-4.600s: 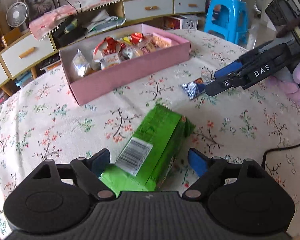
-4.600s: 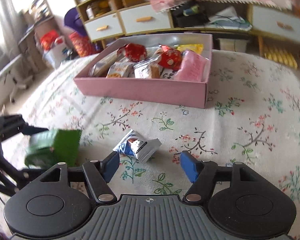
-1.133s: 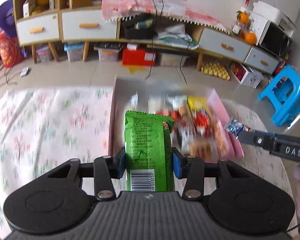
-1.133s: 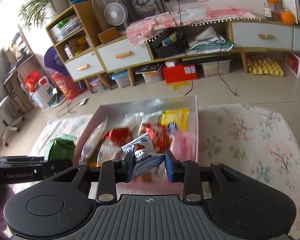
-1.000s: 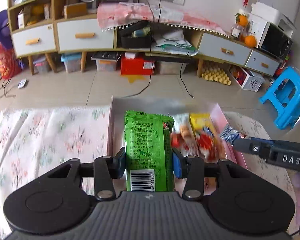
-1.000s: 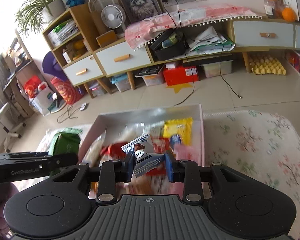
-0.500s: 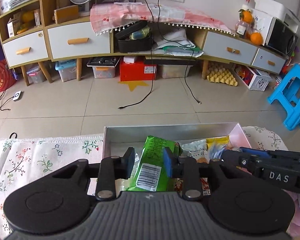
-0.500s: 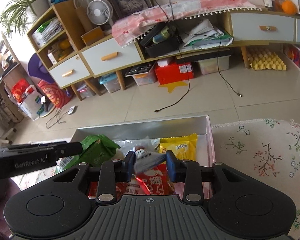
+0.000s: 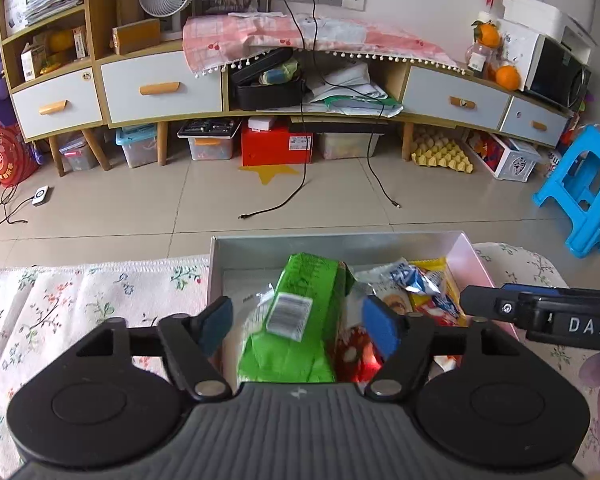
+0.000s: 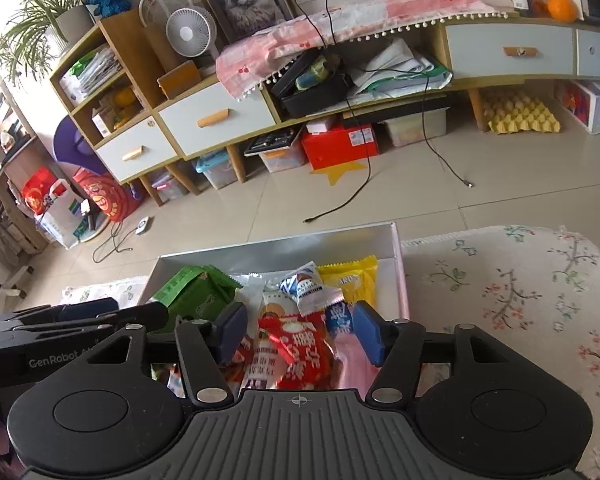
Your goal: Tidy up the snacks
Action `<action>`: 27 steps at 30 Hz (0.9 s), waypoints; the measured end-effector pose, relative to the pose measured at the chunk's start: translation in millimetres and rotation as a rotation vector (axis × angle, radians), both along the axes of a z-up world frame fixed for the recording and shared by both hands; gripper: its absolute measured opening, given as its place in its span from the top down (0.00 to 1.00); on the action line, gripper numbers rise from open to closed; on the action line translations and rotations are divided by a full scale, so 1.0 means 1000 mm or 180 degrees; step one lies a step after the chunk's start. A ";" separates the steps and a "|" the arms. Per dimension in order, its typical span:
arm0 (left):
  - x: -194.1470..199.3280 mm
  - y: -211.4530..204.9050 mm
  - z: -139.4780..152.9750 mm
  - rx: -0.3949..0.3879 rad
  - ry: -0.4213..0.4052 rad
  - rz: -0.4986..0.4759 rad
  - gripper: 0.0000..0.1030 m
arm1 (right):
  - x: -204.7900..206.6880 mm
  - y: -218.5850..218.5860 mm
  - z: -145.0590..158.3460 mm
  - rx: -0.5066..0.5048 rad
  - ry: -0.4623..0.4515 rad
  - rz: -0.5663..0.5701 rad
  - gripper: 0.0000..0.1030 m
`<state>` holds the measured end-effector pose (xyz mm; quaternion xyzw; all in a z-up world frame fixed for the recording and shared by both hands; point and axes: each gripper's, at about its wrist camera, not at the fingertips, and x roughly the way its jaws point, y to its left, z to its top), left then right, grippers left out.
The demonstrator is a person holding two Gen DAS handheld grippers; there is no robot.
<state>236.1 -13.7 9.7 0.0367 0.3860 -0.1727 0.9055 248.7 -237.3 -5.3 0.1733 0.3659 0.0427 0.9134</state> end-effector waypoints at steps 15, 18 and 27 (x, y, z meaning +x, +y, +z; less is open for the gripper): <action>-0.059 0.007 0.012 0.0082 0.0017 -0.0093 0.00 | -0.070 0.001 0.021 -0.0037 0.0065 0.0013 0.16; -0.071 0.006 0.010 0.0196 0.0043 -0.0106 0.00 | -0.084 0.002 0.021 -0.0068 0.0095 -0.0013 0.11; -0.110 0.015 -0.001 0.0290 0.0154 0.0030 0.00 | -0.129 0.013 0.017 -0.0207 0.0239 -0.0035 0.08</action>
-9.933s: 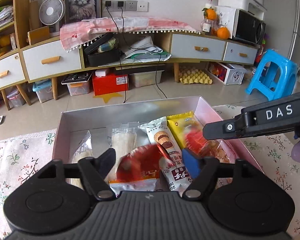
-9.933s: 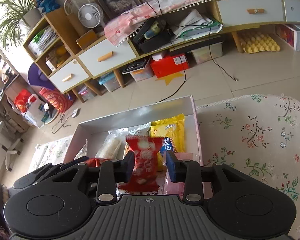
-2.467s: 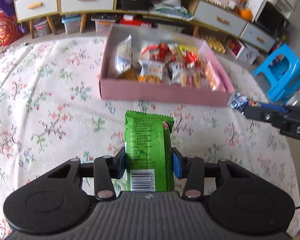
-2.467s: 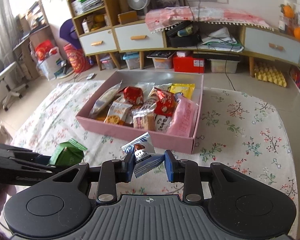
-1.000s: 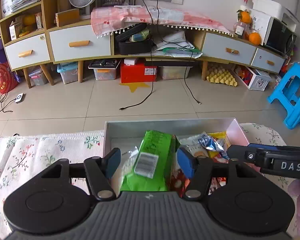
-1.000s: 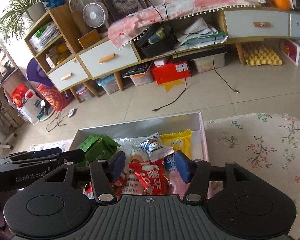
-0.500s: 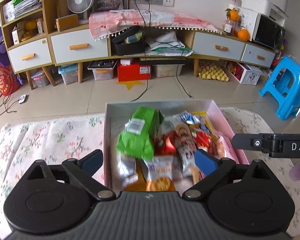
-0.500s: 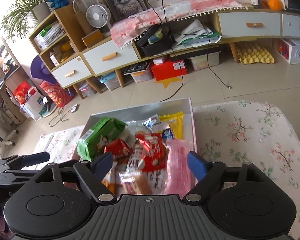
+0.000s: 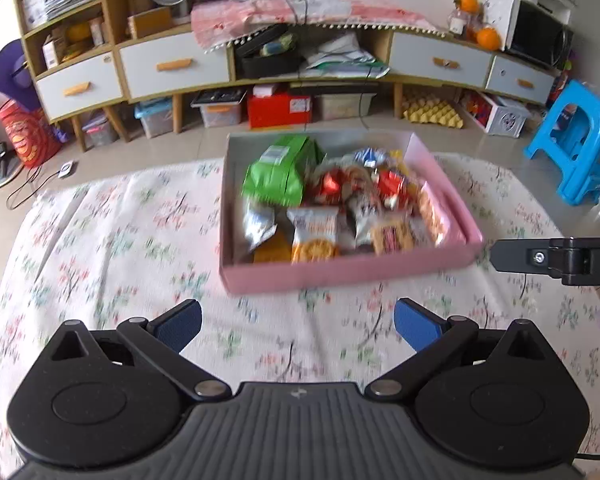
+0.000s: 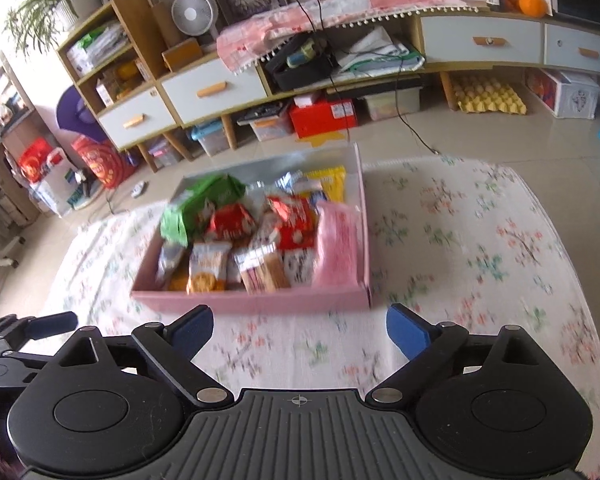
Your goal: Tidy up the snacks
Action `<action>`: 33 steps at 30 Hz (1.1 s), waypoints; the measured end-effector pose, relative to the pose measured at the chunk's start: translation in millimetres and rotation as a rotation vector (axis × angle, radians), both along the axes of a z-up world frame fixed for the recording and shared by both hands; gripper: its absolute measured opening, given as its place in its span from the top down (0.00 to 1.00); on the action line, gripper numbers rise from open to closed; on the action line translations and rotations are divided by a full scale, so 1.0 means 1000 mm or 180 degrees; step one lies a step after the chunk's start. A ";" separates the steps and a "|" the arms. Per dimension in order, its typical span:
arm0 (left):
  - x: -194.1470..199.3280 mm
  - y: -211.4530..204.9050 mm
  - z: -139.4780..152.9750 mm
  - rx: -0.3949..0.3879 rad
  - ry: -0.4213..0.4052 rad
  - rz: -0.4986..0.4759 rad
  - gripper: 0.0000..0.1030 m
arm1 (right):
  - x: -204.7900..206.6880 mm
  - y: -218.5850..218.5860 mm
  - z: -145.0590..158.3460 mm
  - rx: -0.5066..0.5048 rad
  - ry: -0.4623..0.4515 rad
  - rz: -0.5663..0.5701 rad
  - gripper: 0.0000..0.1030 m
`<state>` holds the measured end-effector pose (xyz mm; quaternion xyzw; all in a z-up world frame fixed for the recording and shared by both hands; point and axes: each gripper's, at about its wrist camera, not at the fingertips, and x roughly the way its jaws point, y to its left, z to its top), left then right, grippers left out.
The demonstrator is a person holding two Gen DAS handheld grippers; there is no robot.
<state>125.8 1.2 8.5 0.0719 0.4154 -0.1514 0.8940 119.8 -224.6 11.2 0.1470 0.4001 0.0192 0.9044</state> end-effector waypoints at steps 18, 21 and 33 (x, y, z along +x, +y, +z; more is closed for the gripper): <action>-0.069 0.021 -0.014 0.0140 0.0114 0.0410 0.00 | -0.073 0.032 -0.010 -0.0303 -0.0051 0.0041 0.03; -0.075 0.028 -0.013 0.0025 0.0139 0.0505 0.00 | -0.075 0.034 -0.014 -0.0344 -0.0008 0.0017 0.03; -0.085 0.026 -0.014 -0.0038 0.0077 0.0563 0.00 | -0.082 0.055 -0.020 -0.0443 0.0087 0.0250 0.03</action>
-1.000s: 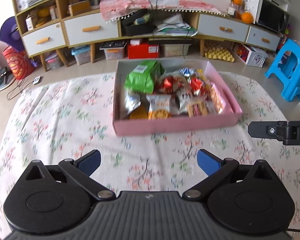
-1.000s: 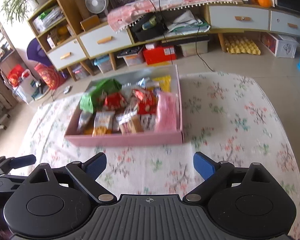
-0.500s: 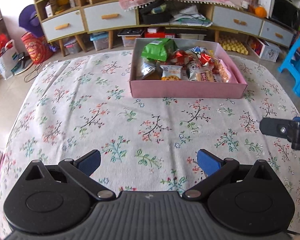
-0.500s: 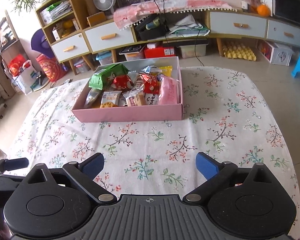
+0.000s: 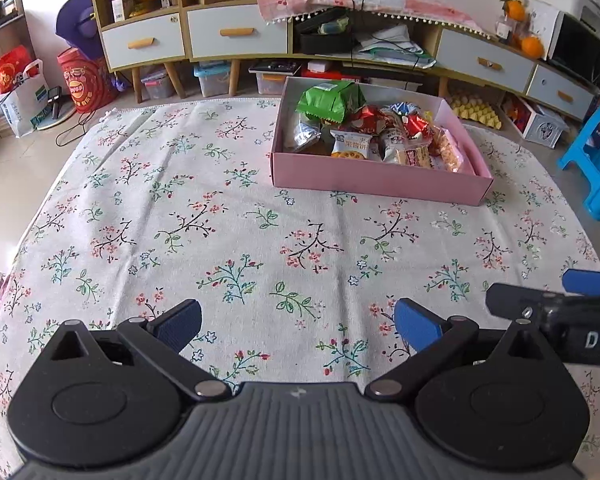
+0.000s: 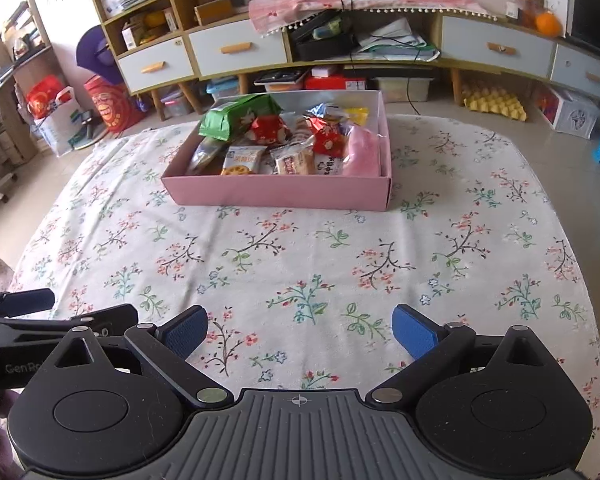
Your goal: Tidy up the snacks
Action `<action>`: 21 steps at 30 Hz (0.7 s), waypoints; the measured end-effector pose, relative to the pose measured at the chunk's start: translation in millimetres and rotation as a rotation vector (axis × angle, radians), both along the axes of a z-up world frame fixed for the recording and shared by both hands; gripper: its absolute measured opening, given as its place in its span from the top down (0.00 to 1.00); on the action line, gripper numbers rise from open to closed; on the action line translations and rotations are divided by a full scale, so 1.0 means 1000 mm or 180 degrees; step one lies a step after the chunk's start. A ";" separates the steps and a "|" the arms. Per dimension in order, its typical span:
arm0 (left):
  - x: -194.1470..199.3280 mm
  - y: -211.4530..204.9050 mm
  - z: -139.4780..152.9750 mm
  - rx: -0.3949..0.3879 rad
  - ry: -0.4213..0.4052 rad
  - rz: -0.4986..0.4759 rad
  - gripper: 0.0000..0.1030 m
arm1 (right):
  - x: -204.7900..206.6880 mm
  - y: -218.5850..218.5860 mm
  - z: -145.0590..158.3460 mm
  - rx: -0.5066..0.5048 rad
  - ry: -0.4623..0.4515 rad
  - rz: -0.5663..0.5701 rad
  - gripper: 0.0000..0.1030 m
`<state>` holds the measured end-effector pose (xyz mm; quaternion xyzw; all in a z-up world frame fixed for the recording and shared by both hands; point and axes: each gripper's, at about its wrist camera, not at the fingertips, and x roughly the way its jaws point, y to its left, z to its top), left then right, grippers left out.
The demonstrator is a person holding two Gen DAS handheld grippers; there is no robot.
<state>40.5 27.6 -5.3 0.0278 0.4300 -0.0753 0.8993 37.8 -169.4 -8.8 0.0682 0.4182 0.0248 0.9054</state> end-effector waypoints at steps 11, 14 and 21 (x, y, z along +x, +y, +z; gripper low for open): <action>-0.005 -0.002 0.004 0.0028 -0.0092 0.0021 0.00 | -0.003 -0.004 -0.001 0.0022 0.0049 -0.0081 0.03; -0.005 -0.003 0.005 0.0050 -0.0125 0.0040 0.00 | -0.003 -0.005 0.000 0.0044 0.0057 -0.0083 0.03; -0.005 -0.003 0.005 0.0062 -0.0125 0.0041 0.00 | -0.002 -0.006 -0.001 0.0063 0.0073 -0.0100 0.03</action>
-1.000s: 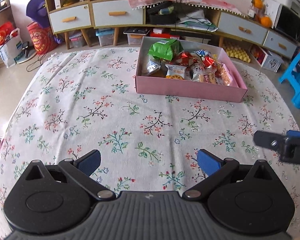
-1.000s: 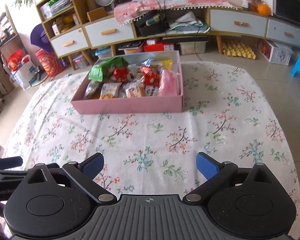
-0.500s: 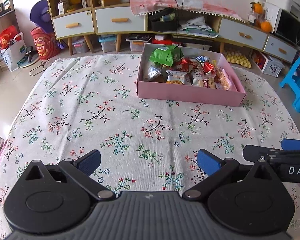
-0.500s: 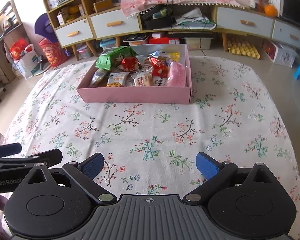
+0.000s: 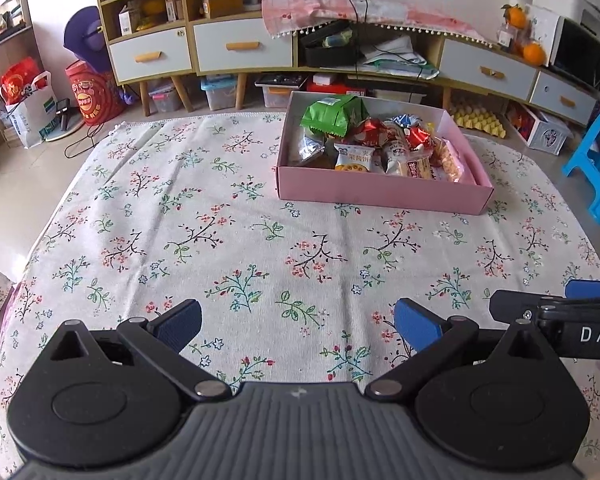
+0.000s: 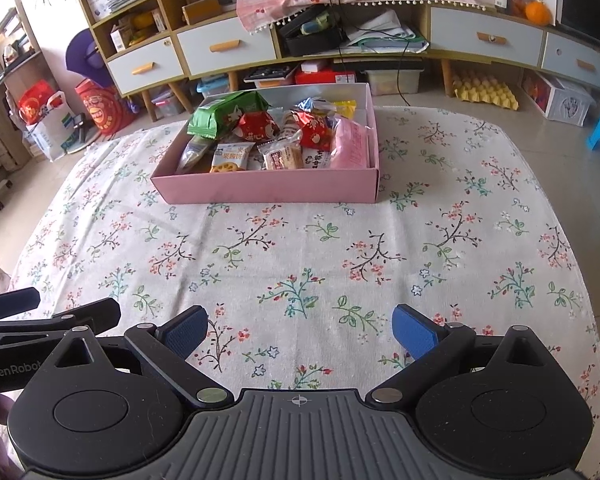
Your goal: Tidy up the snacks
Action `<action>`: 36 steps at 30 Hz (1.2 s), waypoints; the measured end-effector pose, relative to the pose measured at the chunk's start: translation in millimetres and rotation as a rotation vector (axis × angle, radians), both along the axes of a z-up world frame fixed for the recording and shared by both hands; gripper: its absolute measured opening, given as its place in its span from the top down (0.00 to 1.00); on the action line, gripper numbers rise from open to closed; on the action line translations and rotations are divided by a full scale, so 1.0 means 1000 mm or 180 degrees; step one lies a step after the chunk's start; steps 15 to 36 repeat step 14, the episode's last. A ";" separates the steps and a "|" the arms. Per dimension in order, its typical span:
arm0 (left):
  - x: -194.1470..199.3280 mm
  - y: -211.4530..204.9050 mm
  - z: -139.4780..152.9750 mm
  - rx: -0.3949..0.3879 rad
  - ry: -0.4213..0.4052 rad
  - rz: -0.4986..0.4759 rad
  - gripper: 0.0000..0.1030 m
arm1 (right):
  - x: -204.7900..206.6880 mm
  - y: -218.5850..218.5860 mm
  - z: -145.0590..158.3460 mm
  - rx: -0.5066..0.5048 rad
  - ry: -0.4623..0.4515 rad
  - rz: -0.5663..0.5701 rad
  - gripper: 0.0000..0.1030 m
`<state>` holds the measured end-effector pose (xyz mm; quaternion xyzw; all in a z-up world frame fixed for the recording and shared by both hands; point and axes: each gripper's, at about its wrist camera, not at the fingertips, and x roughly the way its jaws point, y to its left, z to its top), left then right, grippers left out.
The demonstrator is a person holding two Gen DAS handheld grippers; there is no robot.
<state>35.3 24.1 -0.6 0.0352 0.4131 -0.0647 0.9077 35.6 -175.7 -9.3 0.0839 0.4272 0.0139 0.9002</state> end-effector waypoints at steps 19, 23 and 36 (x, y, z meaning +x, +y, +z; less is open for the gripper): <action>0.000 0.001 0.002 -0.0003 0.0011 -0.0001 0.00 | 0.000 0.001 -0.001 -0.0007 0.0005 0.0010 0.03; 0.000 0.001 0.002 -0.0003 0.0011 -0.0001 0.00 | 0.000 0.001 -0.001 -0.0007 0.0005 0.0010 0.03; 0.000 0.001 0.002 -0.0003 0.0011 -0.0001 0.00 | 0.000 0.001 -0.001 -0.0007 0.0005 0.0010 0.03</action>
